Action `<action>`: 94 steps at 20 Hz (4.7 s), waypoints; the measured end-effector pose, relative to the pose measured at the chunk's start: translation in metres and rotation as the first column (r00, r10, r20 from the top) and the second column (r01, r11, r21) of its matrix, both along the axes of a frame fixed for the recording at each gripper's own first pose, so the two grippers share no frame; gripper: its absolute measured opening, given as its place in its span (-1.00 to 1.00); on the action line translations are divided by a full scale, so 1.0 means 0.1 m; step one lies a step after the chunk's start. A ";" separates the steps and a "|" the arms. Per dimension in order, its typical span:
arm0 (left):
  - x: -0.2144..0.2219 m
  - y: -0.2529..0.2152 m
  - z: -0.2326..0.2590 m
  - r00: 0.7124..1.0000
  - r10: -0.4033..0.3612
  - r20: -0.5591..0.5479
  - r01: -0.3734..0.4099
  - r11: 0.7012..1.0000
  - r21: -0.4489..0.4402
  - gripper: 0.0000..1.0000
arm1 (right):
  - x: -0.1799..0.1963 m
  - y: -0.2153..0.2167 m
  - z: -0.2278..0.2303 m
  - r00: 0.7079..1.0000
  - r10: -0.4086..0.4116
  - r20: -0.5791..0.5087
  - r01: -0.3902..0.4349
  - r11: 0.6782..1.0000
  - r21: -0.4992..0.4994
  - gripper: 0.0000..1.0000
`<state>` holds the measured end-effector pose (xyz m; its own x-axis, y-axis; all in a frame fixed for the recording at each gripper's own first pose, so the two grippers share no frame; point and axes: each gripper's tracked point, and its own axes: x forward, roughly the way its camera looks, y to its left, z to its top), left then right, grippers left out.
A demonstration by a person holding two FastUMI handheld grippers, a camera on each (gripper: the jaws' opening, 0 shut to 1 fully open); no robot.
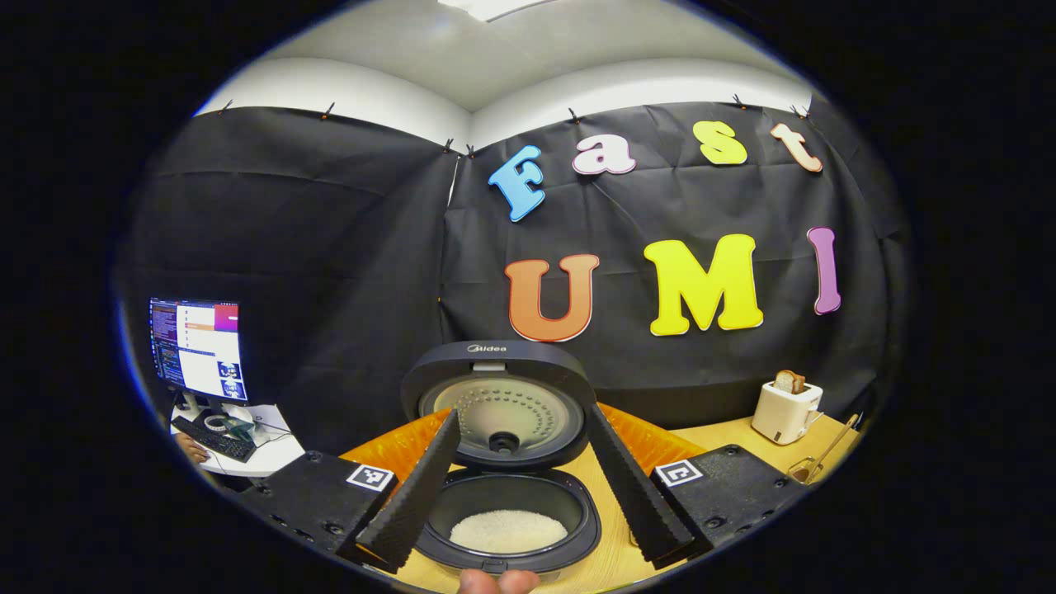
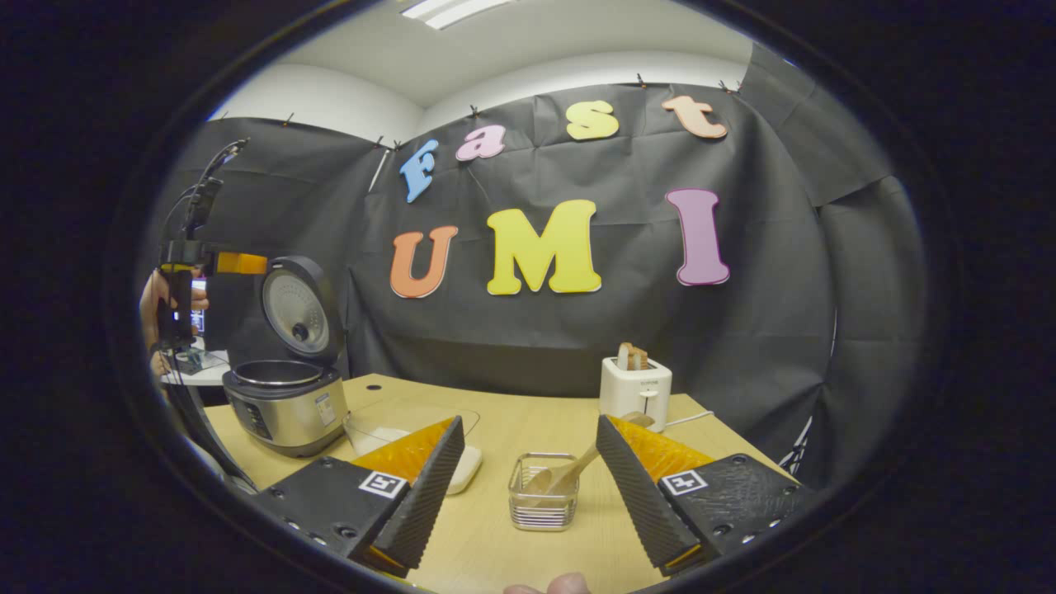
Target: Close the left gripper, press the button to open the rice cooker; take a wooden spoon from the chopstick holder with the right hand, scoop a spoonful of rice and pour it into the rice cooker, then put the wooden spoon back into the chopstick holder.
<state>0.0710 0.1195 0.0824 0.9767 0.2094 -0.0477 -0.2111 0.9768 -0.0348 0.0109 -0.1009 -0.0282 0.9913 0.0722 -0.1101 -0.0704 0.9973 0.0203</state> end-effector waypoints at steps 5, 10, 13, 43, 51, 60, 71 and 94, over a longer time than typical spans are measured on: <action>-0.21 -0.24 -0.18 1.000 -0.017 0.011 0.017 1.000 -0.016 0.90 | 0.08 -0.18 -0.11 0.999 -0.035 -0.024 0.035 0.999 0.010 0.91; -0.22 -0.42 -0.34 0.999 -0.045 -0.004 0.045 0.999 -0.024 0.98 | 0.28 -0.37 -0.45 0.988 -0.098 -0.122 0.100 0.995 0.011 0.92; -0.20 -0.55 -0.44 0.998 -0.066 0.005 0.066 0.997 -0.035 0.90 | 0.47 -0.43 -0.68 0.975 -0.118 -0.189 0.135 0.988 0.080 0.92; -0.52 -0.40 -1.26 0.990 -0.097 -0.100 0.087 0.991 -0.100 0.99 | 1.26 -0.19 -0.56 0.968 -0.120 -0.220 0.145 0.984 0.101 -0.99; -0.64 -0.18 -1.24 0.990 -0.065 -0.122 0.055 0.996 -0.077 0.99 | 1.37 0.30 0.36 0.993 -0.045 -0.110 0.055 0.994 0.093 -1.00; -0.78 0.22 -1.08 0.997 -0.029 -0.077 0.028 1.000 -0.014 0.98 | 1.97 1.68 0.23 0.984 0.118 -0.136 -0.118 0.993 0.015 -0.99; -0.81 0.33 -1.13 0.996 -0.045 -0.081 0.042 0.999 -0.032 0.98 | 2.09 1.69 -0.91 0.950 -0.007 -0.311 -0.047 0.985 -0.165 -0.99; -0.86 0.31 -1.03 0.997 -0.053 -0.061 0.050 0.997 -0.063 0.98 | 2.11 2.34 -0.88 0.907 0.123 -0.403 0.089 0.878 0.471 -0.99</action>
